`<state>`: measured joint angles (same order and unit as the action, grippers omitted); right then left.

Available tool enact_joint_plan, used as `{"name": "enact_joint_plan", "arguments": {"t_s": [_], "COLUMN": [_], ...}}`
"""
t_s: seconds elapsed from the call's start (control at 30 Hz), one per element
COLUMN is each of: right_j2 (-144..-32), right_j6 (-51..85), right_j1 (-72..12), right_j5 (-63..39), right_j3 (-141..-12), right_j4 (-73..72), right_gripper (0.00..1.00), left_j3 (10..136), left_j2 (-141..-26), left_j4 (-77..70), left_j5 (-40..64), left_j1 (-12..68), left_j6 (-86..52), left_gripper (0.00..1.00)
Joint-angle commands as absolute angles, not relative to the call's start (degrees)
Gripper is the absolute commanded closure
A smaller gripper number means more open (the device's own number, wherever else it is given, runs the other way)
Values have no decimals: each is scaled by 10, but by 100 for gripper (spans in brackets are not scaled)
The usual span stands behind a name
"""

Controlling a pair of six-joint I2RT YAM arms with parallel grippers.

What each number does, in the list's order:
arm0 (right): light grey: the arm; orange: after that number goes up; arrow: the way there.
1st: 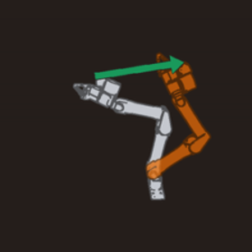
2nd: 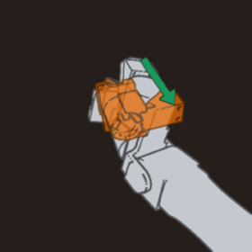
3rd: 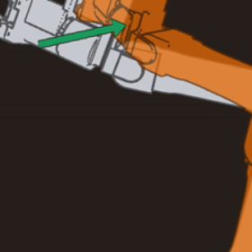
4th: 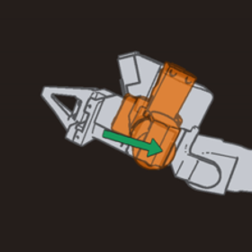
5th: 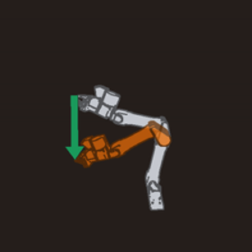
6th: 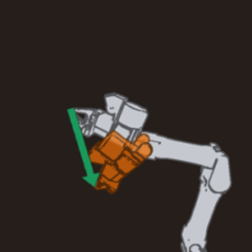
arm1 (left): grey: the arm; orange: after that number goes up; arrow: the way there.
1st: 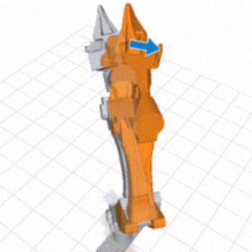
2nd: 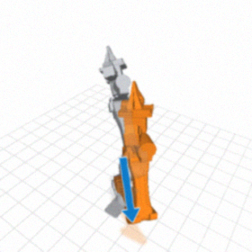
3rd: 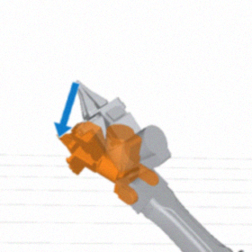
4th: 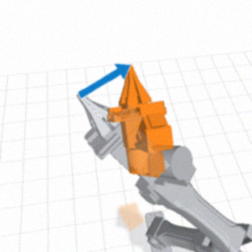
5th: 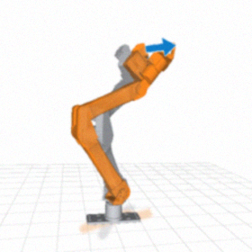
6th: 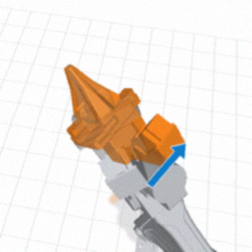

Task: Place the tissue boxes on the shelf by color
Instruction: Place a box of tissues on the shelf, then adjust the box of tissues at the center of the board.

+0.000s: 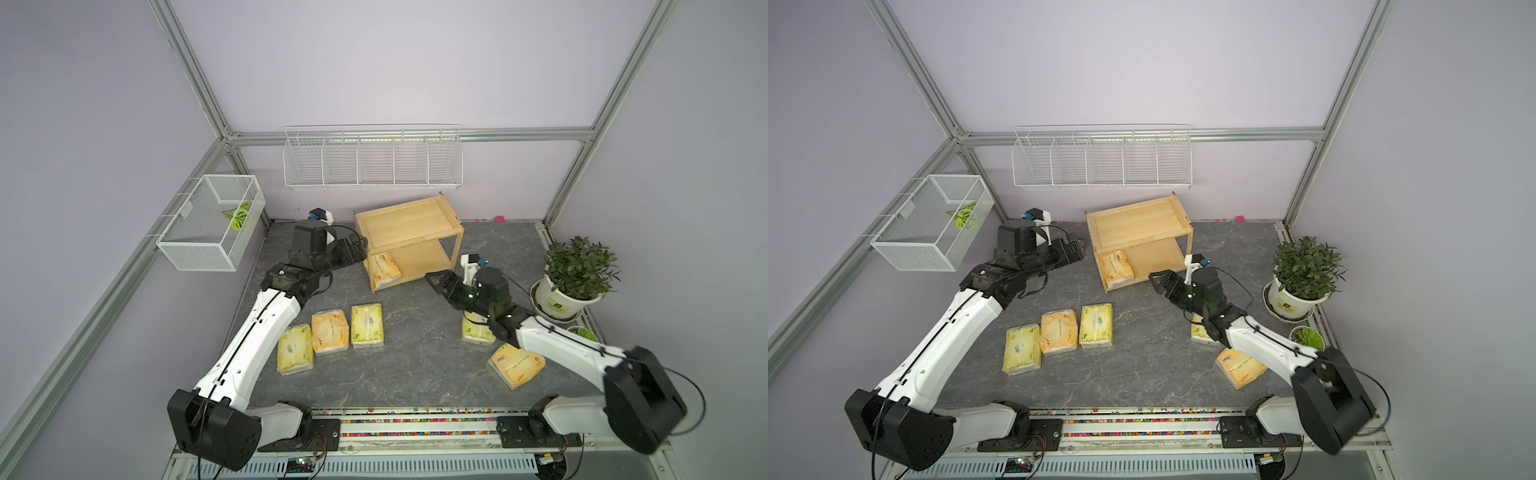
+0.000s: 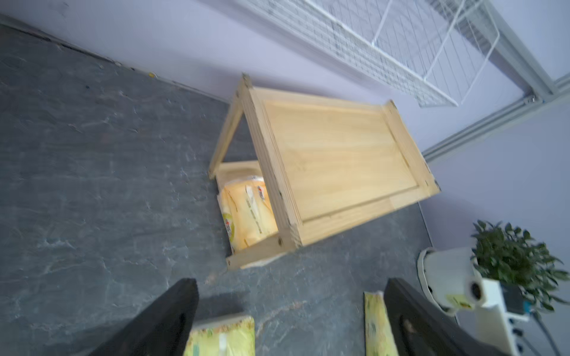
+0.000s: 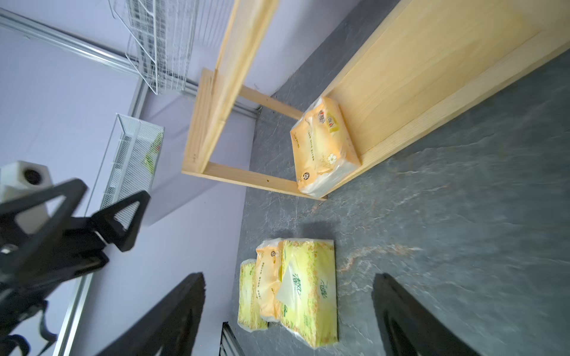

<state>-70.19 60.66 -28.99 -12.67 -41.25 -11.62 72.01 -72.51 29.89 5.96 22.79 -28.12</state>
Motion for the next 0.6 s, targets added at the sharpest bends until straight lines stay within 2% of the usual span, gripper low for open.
{"name": "enact_joint_plan", "arguments": {"t_s": [0.0,0.13,0.23,0.43,0.57], "right_j2": [-613,-560,-580,-665,-724], "right_j6": [544,500,476,459,446], "right_j1": [-239,-140,-89,-56,-55], "right_j5": [-91,-107,-114,-104,-135], "right_j3": [-416,-422,-419,-420,-434], "right_j4": [174,311,344,336,322], "right_gripper": [9,6,3,2,2], "left_j3": [706,685,680,681,695], "left_j2": [-709,-708,-719,-754,-776], "left_j4": [337,330,318,292,298], "left_j5": [46,27,10,13,29], "left_j1": [284,357,400,440,449], "left_j6": [-268,-286,-299,-309,-314], "left_gripper": [0,0,0,0,0]}}
